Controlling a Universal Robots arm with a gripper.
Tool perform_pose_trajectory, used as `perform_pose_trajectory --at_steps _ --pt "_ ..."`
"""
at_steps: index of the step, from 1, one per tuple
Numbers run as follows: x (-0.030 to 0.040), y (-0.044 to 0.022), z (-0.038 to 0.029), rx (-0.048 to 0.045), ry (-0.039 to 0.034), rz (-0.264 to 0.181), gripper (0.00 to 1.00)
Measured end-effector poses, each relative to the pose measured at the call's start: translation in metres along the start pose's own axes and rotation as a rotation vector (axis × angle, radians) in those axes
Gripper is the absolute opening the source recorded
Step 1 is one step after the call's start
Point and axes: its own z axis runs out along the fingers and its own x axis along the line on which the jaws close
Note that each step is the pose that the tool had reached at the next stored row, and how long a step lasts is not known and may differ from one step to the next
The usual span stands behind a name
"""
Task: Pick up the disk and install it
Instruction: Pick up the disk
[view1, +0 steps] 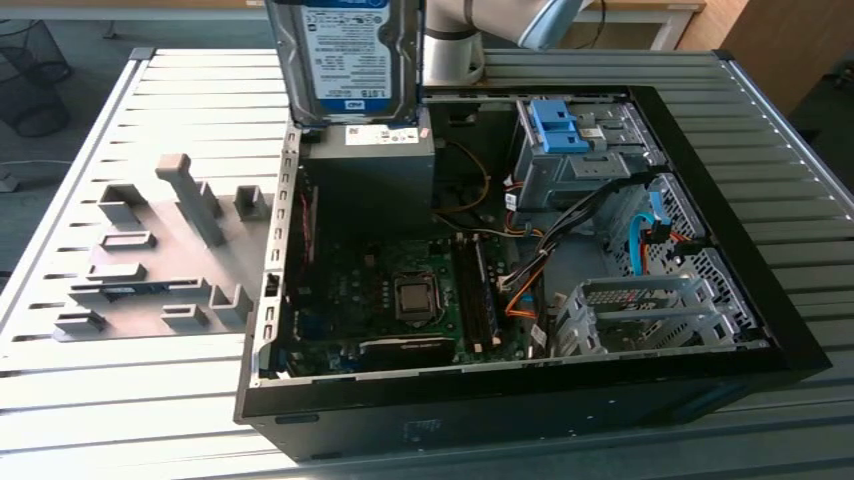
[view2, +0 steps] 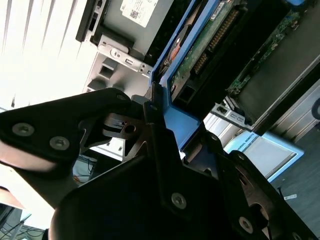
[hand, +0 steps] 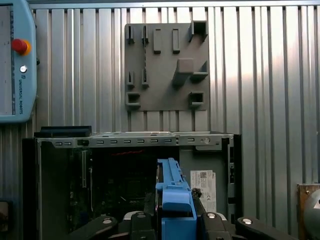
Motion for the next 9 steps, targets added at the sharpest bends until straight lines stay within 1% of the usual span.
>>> perform_pose_trajectory --at_steps 4,9 --pt "-0.0002 -0.0167 -0.0003 0.0000 0.0000 0.000 0.36" --pt "-0.0007 -0.0338 -0.0007 -0.0001 0.0001 0.000 0.36"
